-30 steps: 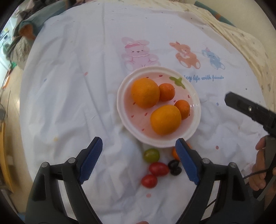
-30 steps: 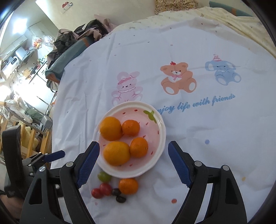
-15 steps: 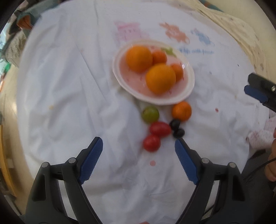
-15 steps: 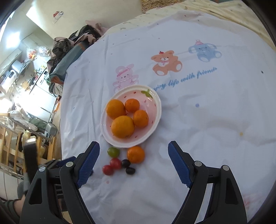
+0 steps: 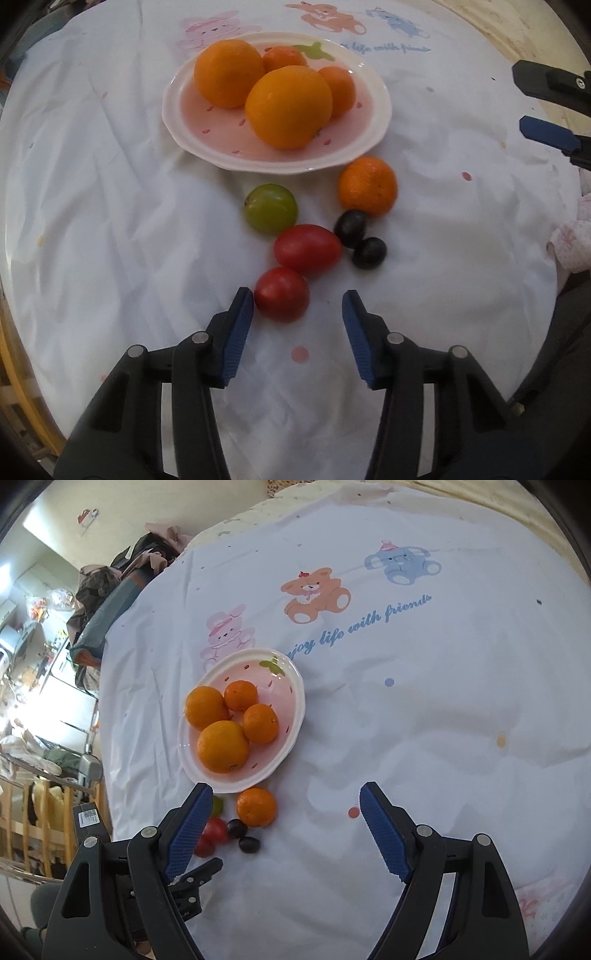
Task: Organize fruits
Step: 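Move the left tool to a red cherry tomato and grasp it, then grasp a tangerine with the right tool while the left tool holds the tomato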
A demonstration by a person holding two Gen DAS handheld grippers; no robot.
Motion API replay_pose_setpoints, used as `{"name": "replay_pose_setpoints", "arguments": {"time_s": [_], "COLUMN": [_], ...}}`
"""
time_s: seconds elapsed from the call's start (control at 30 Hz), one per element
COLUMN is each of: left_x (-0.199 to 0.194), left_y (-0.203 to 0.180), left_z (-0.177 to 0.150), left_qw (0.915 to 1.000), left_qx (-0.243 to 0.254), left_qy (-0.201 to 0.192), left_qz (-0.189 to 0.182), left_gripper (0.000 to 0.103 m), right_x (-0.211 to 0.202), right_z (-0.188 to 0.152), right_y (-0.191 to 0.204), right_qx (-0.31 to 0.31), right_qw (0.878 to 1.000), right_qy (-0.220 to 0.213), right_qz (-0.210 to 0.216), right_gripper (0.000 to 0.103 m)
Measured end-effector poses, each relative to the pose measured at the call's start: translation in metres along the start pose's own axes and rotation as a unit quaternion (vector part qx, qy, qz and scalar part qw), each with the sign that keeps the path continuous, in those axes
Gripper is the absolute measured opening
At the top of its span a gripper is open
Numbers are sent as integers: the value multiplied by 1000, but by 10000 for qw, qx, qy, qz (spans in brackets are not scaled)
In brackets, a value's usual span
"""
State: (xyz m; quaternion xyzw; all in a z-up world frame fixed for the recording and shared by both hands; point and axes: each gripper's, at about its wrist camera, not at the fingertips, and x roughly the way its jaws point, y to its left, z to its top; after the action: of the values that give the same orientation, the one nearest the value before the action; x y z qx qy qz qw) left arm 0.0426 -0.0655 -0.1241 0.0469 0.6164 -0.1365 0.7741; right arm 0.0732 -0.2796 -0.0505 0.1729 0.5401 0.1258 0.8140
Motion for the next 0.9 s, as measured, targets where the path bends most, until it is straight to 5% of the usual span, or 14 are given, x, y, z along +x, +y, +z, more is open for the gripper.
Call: {"name": "replay_pose_setpoints", "arguments": {"time_s": [0.13, 0.17, 0.47, 0.73, 0.9], "left_x": [1, 2, -29, -68, -76], "left_y": [0, 0, 4, 33, 47], "left_z": [4, 4, -6, -13, -12], "left_qw": [10000, 10000, 9991, 9909, 9857], "left_qx": [-15, -4, -364, -1124, -1443], "left_qy": [-34, -21, -182, -687, -800], "left_qz": [72, 93, -95, 291, 348], "left_gripper": [36, 26, 26, 26, 26], "right_x": [3, 4, 7, 34, 65], "right_z": [2, 2, 0, -8, -10], "right_y": [2, 1, 1, 4, 20], "right_qx": [-104, -100, -111, 86, -45], "right_qw": [9999, 9999, 9997, 9975, 9925], "right_qy": [49, 74, 180, 696, 1210], "right_qz": [-48, -50, -77, 129, 150], "right_gripper": [84, 84, 84, 83, 68]}}
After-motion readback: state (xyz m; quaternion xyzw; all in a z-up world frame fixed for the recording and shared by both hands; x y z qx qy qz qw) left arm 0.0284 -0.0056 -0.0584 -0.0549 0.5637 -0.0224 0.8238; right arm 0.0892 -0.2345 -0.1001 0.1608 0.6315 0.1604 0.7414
